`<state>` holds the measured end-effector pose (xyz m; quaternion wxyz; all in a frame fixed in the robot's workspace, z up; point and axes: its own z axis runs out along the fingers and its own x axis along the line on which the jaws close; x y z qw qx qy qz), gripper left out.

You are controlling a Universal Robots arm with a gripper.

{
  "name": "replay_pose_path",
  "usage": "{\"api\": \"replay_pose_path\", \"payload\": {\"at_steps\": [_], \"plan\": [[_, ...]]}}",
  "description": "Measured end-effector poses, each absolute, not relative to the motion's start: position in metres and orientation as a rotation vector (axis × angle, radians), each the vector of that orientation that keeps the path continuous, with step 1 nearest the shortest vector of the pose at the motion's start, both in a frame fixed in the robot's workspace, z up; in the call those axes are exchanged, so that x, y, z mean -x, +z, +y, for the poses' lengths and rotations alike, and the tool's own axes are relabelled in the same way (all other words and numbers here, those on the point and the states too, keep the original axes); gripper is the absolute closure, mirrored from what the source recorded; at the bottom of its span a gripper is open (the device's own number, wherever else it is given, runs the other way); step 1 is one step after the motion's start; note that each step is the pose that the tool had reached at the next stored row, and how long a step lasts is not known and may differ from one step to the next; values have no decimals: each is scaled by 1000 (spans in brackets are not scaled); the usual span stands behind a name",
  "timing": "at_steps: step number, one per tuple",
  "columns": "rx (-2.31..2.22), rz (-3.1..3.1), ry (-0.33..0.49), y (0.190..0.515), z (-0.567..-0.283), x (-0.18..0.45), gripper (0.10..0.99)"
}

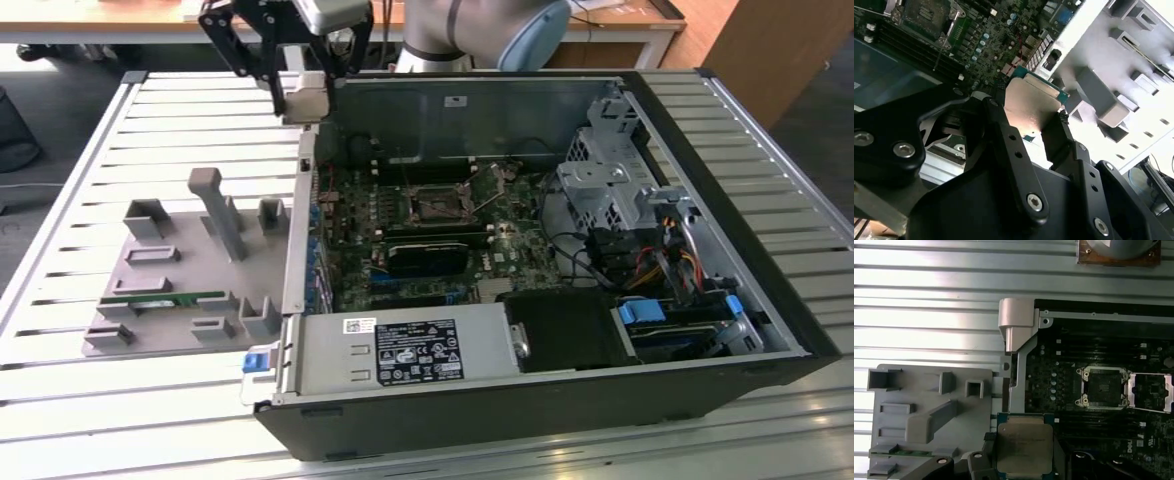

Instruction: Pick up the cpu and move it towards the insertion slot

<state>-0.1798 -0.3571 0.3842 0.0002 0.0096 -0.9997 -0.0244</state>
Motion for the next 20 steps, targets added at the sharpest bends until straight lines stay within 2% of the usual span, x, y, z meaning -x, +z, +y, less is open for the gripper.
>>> {"api": "replay_pose_path", "payload": {"at_steps": [20], "plan": [[-30, -3140, -77, 383, -352, 118, 545]]}}
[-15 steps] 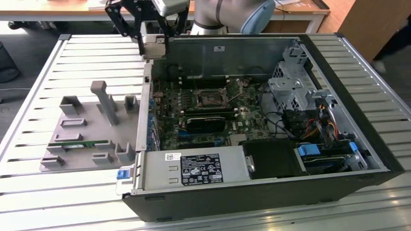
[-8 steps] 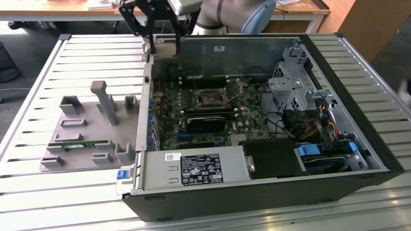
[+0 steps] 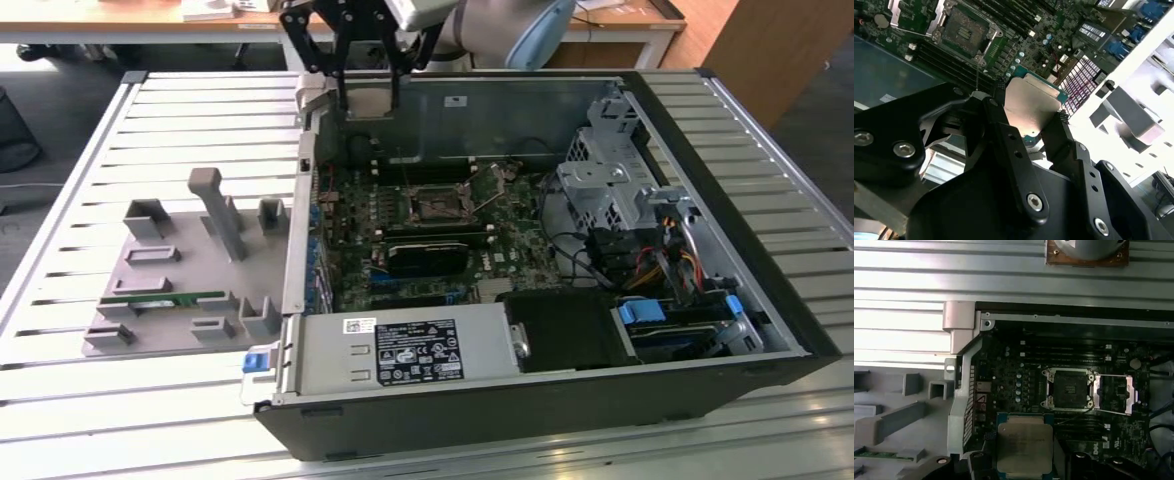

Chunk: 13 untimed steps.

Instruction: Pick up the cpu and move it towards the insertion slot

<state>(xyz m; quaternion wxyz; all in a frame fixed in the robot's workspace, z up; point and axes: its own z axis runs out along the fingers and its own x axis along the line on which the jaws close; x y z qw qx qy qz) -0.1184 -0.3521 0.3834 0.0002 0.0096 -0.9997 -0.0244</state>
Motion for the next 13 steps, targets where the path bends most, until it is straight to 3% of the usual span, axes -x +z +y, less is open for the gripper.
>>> {"api": "replay_pose_path", "payload": {"at_steps": [13], "plan": [[-30, -3140, -77, 383, -346, 73, 545]]}}
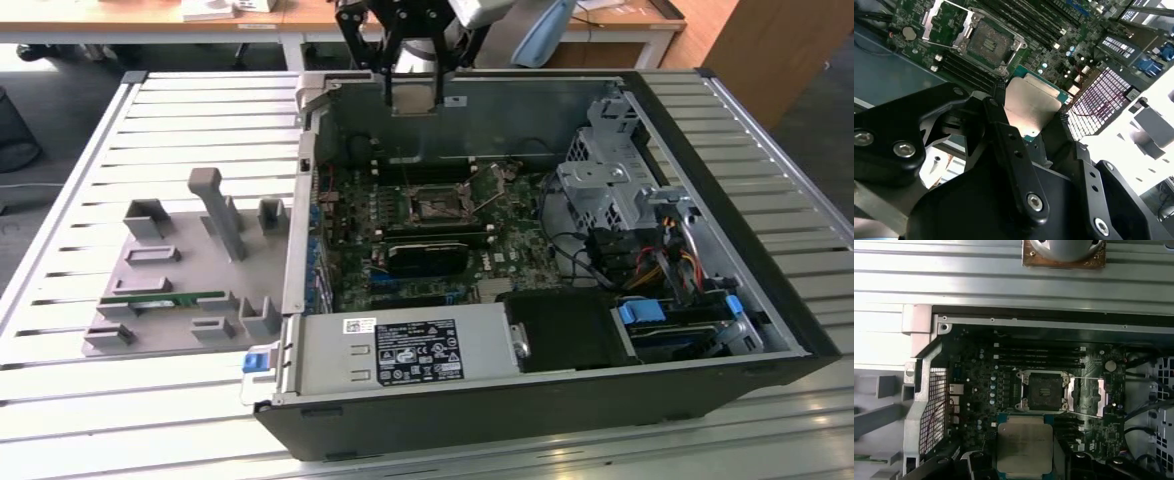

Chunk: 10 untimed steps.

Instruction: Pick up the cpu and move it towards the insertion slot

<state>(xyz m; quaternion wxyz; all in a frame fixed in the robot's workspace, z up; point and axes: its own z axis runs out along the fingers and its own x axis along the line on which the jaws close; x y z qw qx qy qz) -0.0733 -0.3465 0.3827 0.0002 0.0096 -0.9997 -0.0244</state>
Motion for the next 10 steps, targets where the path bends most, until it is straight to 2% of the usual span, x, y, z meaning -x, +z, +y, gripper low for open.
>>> {"api": "replay_pose_path", "payload": {"at_steps": [10], "plan": [[-29, -3140, -76, 382, -341, 45, 545]]}}
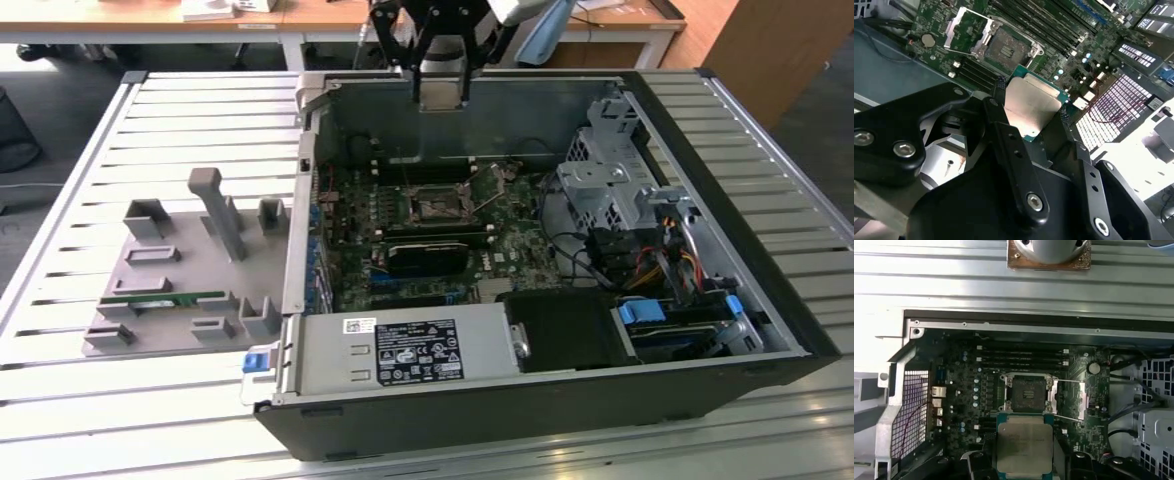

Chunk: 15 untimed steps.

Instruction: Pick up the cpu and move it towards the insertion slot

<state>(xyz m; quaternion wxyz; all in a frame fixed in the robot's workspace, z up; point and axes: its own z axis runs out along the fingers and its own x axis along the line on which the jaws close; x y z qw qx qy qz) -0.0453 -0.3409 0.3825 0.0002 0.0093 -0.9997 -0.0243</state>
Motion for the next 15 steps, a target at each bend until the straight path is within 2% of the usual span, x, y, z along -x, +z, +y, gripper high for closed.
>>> {"api": "replay_pose_path", "payload": {"at_steps": [15], "plan": [[-29, -3140, -77, 382, -337, 24, 545]]}}
